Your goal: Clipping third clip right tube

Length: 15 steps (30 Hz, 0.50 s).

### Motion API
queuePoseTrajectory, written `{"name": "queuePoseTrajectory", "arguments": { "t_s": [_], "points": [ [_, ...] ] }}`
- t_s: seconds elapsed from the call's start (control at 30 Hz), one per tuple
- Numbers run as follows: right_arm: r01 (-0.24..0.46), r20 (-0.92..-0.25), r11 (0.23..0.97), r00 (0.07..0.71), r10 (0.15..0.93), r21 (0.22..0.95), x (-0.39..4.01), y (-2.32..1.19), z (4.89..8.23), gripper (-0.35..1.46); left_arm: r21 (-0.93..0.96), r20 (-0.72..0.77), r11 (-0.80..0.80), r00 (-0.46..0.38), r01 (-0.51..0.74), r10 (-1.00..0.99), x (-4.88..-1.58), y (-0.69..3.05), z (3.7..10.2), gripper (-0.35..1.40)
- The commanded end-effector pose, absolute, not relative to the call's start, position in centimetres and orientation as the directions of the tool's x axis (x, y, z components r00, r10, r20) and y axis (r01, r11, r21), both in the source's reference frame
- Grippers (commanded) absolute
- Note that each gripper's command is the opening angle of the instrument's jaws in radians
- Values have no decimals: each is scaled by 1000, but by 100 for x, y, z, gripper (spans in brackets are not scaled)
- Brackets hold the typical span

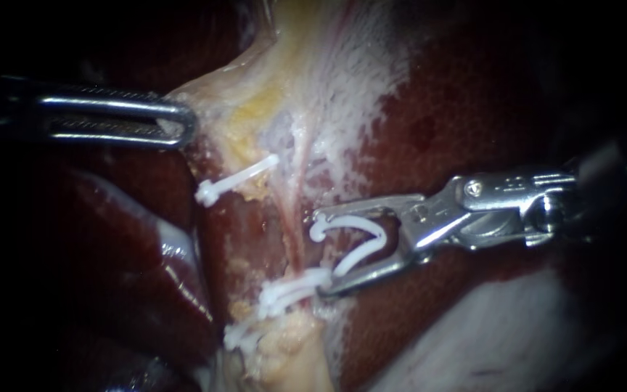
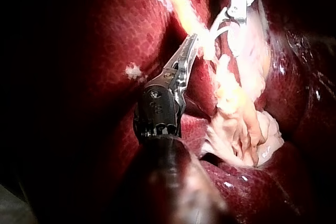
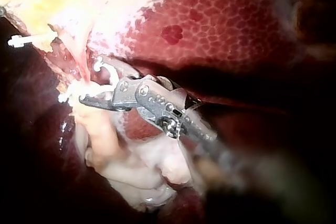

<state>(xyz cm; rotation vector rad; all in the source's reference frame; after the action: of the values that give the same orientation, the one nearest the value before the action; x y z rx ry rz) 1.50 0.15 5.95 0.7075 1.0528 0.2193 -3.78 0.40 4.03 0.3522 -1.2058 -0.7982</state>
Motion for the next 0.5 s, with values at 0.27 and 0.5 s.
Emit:
{"name": "queuePoseTrajectory", "arguments": {
  "t_s": [0.27, 0.5],
  "points": [
    [162, -716, 760, 498, 488, 630, 167, 17, 601, 60, 634, 692, 684, 131, 360, -710, -379, 40, 402, -35],
    [190, -711, 741, 505, 489, 644, 181, 14, 606, 58, 634, 692, 684, 130, 360, -710, -379, 39, 401, -35]
  ]
}}
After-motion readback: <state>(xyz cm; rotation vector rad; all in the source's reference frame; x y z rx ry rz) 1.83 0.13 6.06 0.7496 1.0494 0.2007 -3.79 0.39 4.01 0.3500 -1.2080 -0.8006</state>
